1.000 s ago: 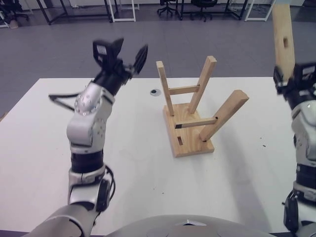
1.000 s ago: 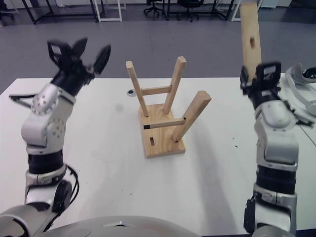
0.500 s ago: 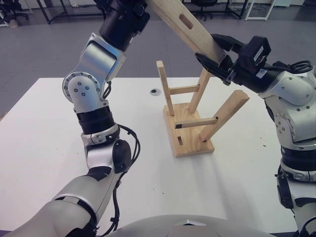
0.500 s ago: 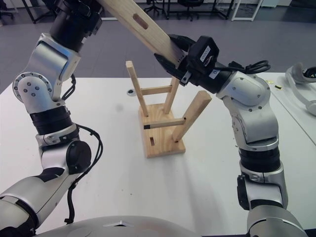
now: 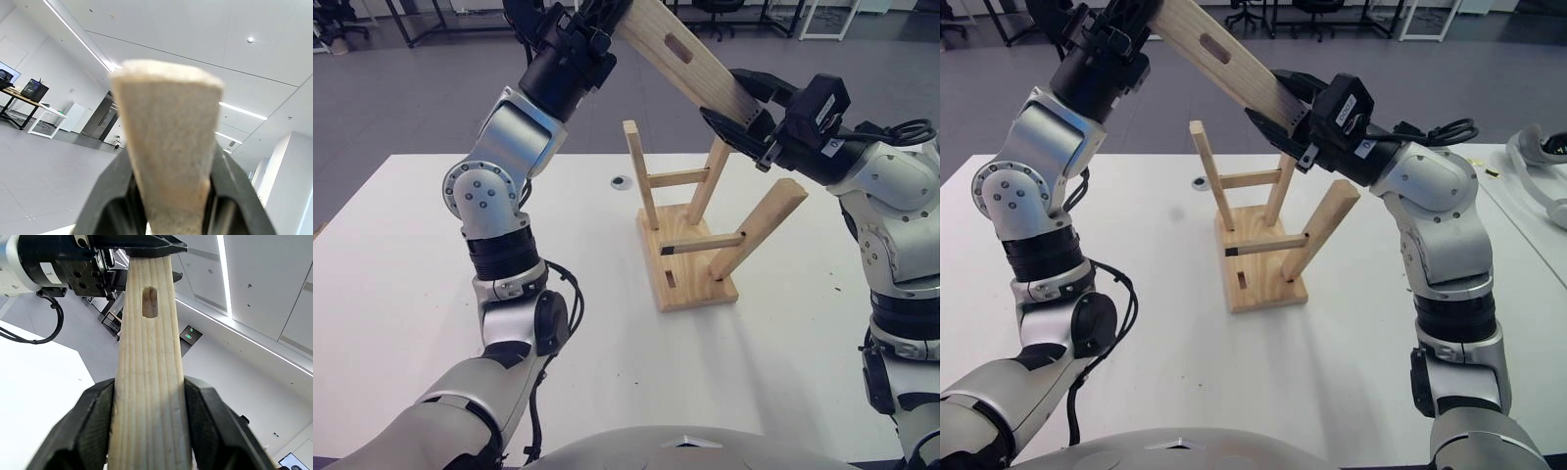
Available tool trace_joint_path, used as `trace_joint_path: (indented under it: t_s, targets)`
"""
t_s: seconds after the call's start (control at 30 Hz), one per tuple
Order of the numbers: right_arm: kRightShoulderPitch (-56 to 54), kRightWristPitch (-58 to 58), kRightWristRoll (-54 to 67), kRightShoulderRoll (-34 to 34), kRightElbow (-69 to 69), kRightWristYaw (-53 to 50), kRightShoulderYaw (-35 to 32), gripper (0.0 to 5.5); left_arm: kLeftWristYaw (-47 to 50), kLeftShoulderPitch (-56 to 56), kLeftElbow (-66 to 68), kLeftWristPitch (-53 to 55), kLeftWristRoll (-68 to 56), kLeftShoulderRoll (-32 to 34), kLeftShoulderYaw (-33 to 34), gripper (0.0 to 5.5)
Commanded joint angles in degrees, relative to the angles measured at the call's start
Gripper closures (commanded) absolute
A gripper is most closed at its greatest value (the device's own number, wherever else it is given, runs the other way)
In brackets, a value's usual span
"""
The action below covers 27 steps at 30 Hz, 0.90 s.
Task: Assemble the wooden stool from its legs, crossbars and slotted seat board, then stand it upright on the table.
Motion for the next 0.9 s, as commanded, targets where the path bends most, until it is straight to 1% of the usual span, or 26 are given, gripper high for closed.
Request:
trace_joint_path:
  t_s: [0.03, 0.1, 0.17, 0.2, 0.23, 0.27, 0.3, 0.33, 0.37, 0.43, 0.53, 0.57, 0.63, 0.7, 0.77, 0.9]
  targets:
    - [2.0, 0.2, -2.4, -2.2, -0.2, 1.3, 0.9, 2.44, 3.5, 1.9, -3.6, -1.1, -1.9, 1.7, 1.4, 4.46]
    - [5.1, 0.0, -3.2, -4.6, -1.0, 1.6, -1.7, 2.07, 5.9, 3.9, -6.3, -1.1, -3.0, 4.3, 3.4, 4.46]
    - [6.5, 3.7, 1.3, -6.7, -1.3, 0.3, -10.9, 1.66, 7.0, 8.5, -11.6, -0.7, -1.0, 8.5, 4.0, 4.46]
    - [7.8, 5.0, 2.7, -8.1, -0.3, 0.2, -15.5, 1.57, 8.6, 11.8, -14.6, -0.4, -1.4, 9.5, 4.5, 4.46]
    - [9.5, 5.7, 3.1, -9.0, 1.0, 0.1, -18.5, 1.57, 9.8, 14.9, -17.2, -0.2, -1.5, 10.2, 4.5, 4.46]
    - [11.6, 5.6, 2.0, -9.7, 2.5, -0.2, -19.7, 1.57, 11.2, 17.8, -19.2, -0.2, -2.0, 10.3, 4.3, 4.46]
    - [14.9, 4.9, -1.0, -9.8, 4.9, -1.0, -18.7, 1.57, 11.8, 21.5, -21.7, 0.0, -0.9, 10.5, 3.0, 4.46]
    - [18.8, 3.8, -5.3, -9.5, 7.8, -2.4, -15.5, 1.57, 11.6, 25.6, -24.0, -0.1, 1.4, 10.7, 1.1, 4.46]
    - [22.2, 3.2, -9.4, -8.9, 10.5, -4.0, -12.0, 1.57, 11.4, 29.2, -25.8, -0.4, 4.1, 10.9, -0.7, 4.46]
    - [29.0, -1.6, -17.4, -6.4, 15.9, -6.6, -3.5, 1.57, 11.6, 35.3, -27.5, -2.1, 8.2, 9.3, -3.7, 4.47]
    - [32.7, -8.1, -24.7, -1.8, 24.0, -10.4, 5.2, 1.57, 13.1, 41.4, -27.7, -4.8, 11.2, 5.2, -6.2, 4.47]
    - [33.2, -9.8, -25.8, -0.1, 26.1, -11.1, 7.0, 1.57, 13.6, 42.9, -27.4, -5.6, 11.5, 3.8, -6.6, 4.47]
    - [34.2, -11.7, -25.6, 2.8, 26.7, -11.2, 9.1, 1.57, 14.6, 45.4, -26.5, -6.8, 11.5, 1.7, -6.8, 4.47]
    - [35.6, -12.7, -24.0, 4.6, 23.9, -9.7, 10.6, 1.57, 13.8, 48.3, -26.6, -7.3, 14.0, 1.9, -7.9, 4.47]
    - [36.8, -13.4, -24.0, 5.2, 20.9, -8.8, 12.3, 1.57, 12.5, 50.9, -26.9, -7.8, 17.7, 3.1, -9.8, 4.47]
    - [37.9, -12.7, -23.7, 6.3, 17.4, -8.9, 13.4, 1.57, 11.4, 52.7, -26.3, -9.8, 20.7, 2.0, -11.3, 4.47]
